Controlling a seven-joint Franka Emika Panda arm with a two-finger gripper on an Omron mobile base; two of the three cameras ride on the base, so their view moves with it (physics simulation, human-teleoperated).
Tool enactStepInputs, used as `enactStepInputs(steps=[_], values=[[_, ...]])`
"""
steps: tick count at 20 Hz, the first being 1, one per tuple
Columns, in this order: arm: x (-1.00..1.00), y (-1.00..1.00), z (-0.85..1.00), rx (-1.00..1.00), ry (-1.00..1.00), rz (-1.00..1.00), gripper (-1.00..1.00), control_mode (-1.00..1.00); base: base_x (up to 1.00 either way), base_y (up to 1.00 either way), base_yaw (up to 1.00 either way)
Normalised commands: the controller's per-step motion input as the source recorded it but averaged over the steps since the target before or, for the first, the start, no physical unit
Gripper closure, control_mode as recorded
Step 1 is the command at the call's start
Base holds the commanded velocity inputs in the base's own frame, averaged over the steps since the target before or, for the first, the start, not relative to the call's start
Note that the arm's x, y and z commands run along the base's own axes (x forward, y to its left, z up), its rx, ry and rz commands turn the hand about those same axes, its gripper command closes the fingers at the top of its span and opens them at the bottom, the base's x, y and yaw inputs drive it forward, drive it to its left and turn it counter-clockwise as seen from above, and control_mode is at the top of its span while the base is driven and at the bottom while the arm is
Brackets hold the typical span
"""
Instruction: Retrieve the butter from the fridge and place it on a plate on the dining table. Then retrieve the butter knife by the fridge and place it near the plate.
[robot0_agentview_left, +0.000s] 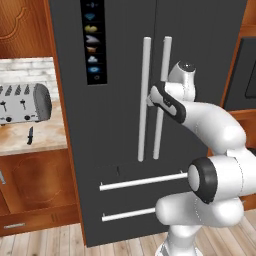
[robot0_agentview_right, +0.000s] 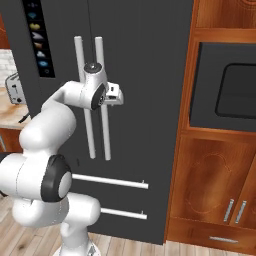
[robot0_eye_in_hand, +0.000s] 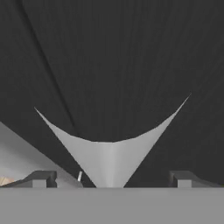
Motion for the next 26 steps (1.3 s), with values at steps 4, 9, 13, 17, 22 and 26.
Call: enactStepInputs(steps=[4, 9, 13, 17, 22, 26], values=[[-0.05, 0.0, -0.03, 0.0, -0.2, 0.0, -1.0, -1.0, 0.0, 0.0, 0.0], [0.1, 0.0, -0.13, 0.0, -0.12, 0.0, -1.0, -1.0, 0.0, 0.0, 0.0], [0.17, 0.01, -0.1, 0.0, -0.12, 0.0, -1.0, -1.0, 0.0, 0.0, 0.0], [0.06, 0.0, -0.27, 0.01, -0.15, 0.0, -1.0, -1.0, 0.0, 0.0, 0.0], [0.01, 0.0, -0.02, 0.02, -0.01, 0.0, 1.0, -1.0, 0.0, 0.0, 0.0], [-0.21, -0.13, 0.02, 0.0, 0.0, 0.0, 1.0, -1.0, 0.0, 0.0, 0.0]])
